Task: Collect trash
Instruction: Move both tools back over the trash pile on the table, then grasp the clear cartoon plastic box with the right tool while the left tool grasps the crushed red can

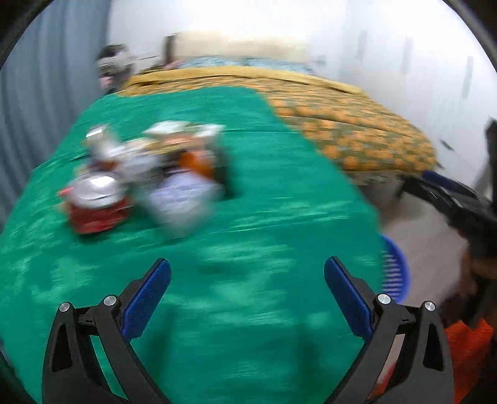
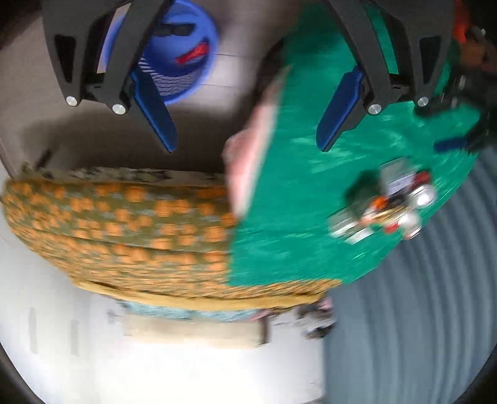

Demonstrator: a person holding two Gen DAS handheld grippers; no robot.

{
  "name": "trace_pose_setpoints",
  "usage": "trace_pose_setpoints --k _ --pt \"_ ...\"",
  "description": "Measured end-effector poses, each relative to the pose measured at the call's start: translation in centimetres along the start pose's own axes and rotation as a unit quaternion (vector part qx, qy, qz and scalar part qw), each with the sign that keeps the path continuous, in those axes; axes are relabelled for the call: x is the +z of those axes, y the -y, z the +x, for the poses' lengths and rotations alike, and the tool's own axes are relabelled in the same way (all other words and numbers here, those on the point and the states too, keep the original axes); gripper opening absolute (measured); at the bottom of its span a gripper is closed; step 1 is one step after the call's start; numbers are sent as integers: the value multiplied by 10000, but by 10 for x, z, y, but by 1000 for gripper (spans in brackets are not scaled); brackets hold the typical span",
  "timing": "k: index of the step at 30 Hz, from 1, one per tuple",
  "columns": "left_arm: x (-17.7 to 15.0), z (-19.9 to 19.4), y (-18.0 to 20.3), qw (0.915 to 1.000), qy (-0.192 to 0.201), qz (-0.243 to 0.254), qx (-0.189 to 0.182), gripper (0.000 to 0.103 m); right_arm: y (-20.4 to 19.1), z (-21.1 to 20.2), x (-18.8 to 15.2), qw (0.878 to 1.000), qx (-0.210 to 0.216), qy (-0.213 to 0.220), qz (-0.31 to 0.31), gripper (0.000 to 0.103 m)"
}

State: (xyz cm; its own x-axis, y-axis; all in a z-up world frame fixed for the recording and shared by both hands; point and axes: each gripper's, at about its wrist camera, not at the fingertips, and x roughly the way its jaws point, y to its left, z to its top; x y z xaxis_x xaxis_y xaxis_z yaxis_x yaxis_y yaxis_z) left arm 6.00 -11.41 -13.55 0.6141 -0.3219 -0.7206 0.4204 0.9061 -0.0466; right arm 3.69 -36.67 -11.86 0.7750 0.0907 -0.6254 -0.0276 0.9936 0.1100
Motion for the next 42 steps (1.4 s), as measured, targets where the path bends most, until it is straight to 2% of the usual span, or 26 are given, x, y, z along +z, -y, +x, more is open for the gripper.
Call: trace_pose_setpoints --k 2,6,9,12,14,18,22,24,25,26,31,35,38,42 --pt "0 -1 -41 9990 -29 -190 398 98 -25 13 -1 9994 227 -148 -205 88" --pt "-2 0 -111 9942 -176 -517 931 98 -78 41 0 9941 797 -431 -600 88" --pt "-8 5 -143 9917 -425 -627 1034 98 -111 63 4 9876 1227 -668 -723 88" --pt "-15 13 -155 9901 -614 -594 1115 98 -136 83 12 9827 1387 -833 -905 88" --pt "-19 12 -163 9906 -669 -682 978 98 -148 101 19 9801 1465 -987 -904 88" --pt "-20 15 -162 9907 -707 -684 944 98 -166 132 31 9769 1461 -1249 -934 88" --pt "-12 22 -161 9906 -717 -698 929 98 -173 149 37 9788 1269 -1313 -929 88" --pt "-13 24 -158 9906 -718 -691 941 98 -173 153 40 9802 1257 -1315 -786 76" --pt "-13 23 -158 9906 -716 -693 940 98 -173 152 40 9803 1278 -1294 -763 64" --pt "-13 23 -158 9906 -717 -699 932 98 -174 148 39 9802 1305 -1290 -748 63" --pt "-14 23 -157 9906 -715 -699 935 98 -166 110 23 9796 1314 -1274 -828 63" --pt "-13 23 -157 9903 -710 -716 951 98 -150 75 -2 9850 910 -1187 -860 63" --pt "-12 22 -154 9900 -667 -752 990 98 -144 70 -11 9878 749 -1120 -774 63" --pt "-1 21 -149 9908 -501 -941 838 98 -142 72 -22 9879 742 -1141 -742 63"
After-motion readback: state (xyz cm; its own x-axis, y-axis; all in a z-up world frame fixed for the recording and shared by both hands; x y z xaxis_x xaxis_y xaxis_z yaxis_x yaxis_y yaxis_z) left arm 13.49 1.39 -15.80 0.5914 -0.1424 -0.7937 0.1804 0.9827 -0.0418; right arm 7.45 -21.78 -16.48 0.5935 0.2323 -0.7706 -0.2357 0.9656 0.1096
